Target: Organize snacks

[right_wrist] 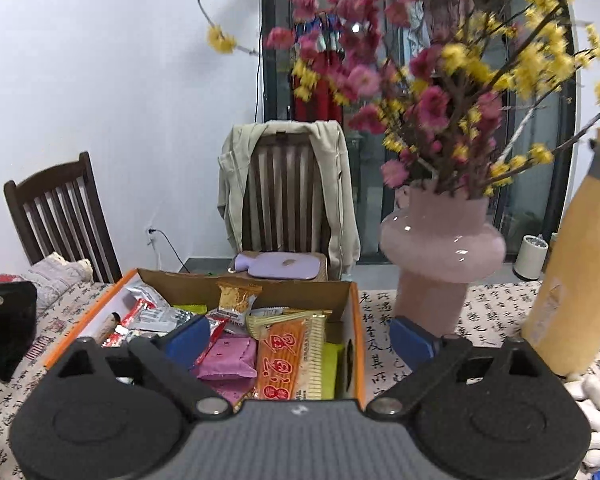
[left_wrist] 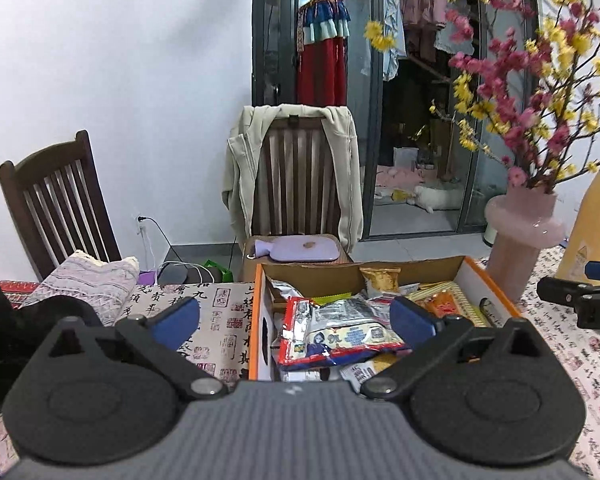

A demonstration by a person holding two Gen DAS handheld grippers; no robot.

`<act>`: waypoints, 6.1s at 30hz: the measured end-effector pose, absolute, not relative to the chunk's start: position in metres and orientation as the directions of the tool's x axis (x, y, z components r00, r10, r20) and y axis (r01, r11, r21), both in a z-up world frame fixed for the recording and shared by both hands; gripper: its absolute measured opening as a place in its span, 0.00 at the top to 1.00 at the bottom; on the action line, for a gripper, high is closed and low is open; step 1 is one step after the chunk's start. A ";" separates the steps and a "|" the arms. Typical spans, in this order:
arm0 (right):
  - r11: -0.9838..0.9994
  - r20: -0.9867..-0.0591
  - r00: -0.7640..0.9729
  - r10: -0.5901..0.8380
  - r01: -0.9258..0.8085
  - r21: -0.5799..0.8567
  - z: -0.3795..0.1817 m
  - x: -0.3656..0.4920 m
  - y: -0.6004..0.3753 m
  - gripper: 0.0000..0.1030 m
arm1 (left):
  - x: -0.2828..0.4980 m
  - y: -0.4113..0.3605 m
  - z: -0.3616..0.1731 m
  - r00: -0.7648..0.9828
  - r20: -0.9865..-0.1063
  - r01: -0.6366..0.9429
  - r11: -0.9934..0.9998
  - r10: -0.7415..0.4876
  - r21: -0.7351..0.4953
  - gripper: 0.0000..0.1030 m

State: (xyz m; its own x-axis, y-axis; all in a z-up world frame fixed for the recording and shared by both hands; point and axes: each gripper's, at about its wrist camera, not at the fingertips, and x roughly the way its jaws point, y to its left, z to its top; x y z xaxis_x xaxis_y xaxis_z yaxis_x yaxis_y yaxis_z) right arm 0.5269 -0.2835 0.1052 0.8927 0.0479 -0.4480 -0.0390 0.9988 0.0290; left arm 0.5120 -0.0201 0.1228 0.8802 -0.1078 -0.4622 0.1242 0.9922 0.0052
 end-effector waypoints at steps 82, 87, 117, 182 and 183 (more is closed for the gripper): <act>0.987 -0.326 0.932 0.157 -0.138 0.081 0.032 -0.046 -0.189 0.00 | -0.020 0.013 0.039 0.921 -0.389 0.032 0.998 -0.005 0.063 0.00; 0.988 -0.320 0.935 0.155 -0.139 0.071 0.035 -0.043 -0.188 0.00 | -0.019 0.013 0.039 0.921 -0.391 0.032 0.998 -0.008 0.057 0.00; 0.987 -0.317 0.934 0.162 -0.150 0.063 0.035 -0.043 -0.186 0.00 | -0.020 0.014 0.040 0.923 -0.384 0.026 0.998 -0.004 0.051 0.00; 0.990 -0.290 0.947 0.137 -0.123 0.065 0.033 -0.028 -0.192 0.00 | 0.007 0.028 0.041 0.912 -0.411 0.013 1.000 -0.017 -0.012 0.00; 0.992 -0.295 0.947 0.126 -0.110 0.069 0.032 -0.019 -0.195 0.00 | 0.018 0.032 0.041 0.906 -0.424 -0.005 1.000 -0.006 -0.025 0.00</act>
State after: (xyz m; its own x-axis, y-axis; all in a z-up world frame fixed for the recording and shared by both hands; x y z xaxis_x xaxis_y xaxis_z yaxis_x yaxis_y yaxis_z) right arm -0.0192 -0.1955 0.0325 0.9471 0.1259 -0.2953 -0.1103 0.9915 0.0688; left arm 0.0176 0.0323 0.0412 0.9056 -0.0057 -0.4241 -0.0053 0.9997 -0.0247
